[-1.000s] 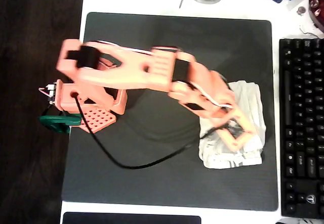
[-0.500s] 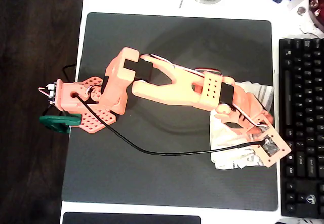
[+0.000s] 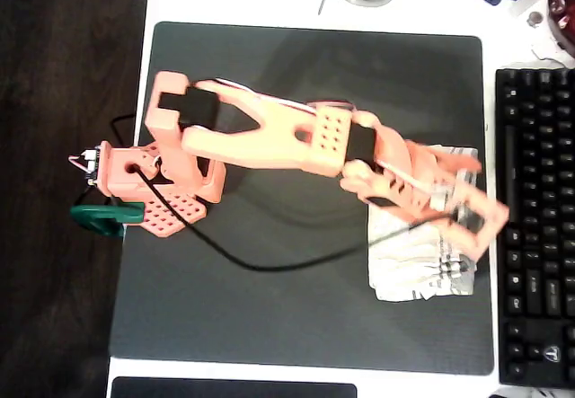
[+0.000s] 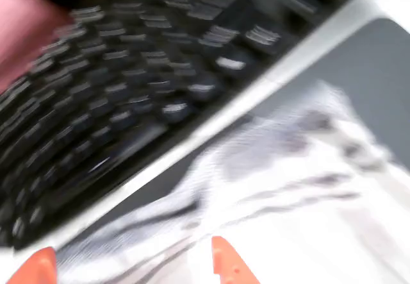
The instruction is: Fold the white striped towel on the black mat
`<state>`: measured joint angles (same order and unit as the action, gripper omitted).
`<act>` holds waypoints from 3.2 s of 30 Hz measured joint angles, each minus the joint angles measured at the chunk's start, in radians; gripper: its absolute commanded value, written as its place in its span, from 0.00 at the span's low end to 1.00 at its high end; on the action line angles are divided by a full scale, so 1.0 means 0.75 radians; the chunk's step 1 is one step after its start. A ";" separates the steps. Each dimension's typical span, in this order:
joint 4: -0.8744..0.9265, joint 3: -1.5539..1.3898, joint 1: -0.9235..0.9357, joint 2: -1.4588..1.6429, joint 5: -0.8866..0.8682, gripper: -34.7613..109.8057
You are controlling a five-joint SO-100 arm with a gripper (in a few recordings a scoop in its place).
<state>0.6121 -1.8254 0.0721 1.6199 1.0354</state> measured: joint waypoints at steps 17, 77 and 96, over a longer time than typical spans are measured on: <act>-0.151 0.233 -0.160 -0.550 0.055 0.43; 0.055 -1.078 -0.004 1.115 0.329 0.39; 0.470 -1.747 -0.133 2.164 0.479 0.24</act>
<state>0.9649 -3.1355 -0.0276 3.2428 1.3944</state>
